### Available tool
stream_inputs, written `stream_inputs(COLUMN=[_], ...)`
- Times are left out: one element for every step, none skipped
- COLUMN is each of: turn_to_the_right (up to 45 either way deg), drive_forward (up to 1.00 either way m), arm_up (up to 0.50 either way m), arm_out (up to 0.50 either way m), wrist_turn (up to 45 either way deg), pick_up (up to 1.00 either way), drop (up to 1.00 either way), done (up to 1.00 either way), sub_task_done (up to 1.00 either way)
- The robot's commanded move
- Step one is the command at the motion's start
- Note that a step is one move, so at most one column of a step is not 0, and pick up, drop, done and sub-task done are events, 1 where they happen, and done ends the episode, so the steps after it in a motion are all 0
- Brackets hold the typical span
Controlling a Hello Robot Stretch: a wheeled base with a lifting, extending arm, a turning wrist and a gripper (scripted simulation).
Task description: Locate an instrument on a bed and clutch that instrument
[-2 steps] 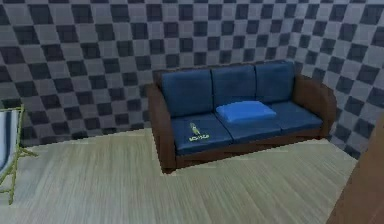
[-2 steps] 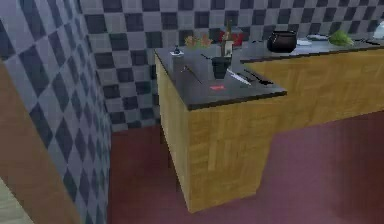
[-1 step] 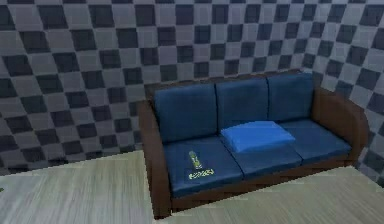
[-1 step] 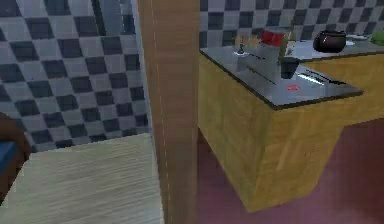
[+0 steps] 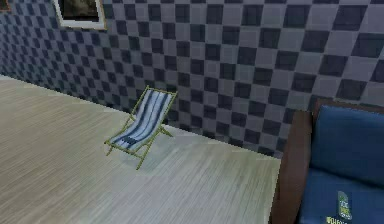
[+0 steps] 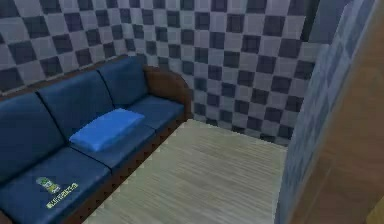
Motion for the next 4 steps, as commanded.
stream_inputs(turn_to_the_right=[0.0, -45.0, -3.0, 0.0], drive_forward=[0.5, 0.0, 0.0, 1.0], arm_up=[0.0, 0.0, 0.0, 0.0], arm_out=[0.0, 0.0, 0.0, 0.0], wrist_turn=[0.0, 0.0, 0.0, 0.0], pick_up=[0.0, 0.0, 0.0, 0.0], drop=[0.0, 0.0, 0.0, 0.0], done=[0.0, 0.0, 0.0, 0.0], sub_task_done=[0.0, 0.0, 0.0, 0.0])
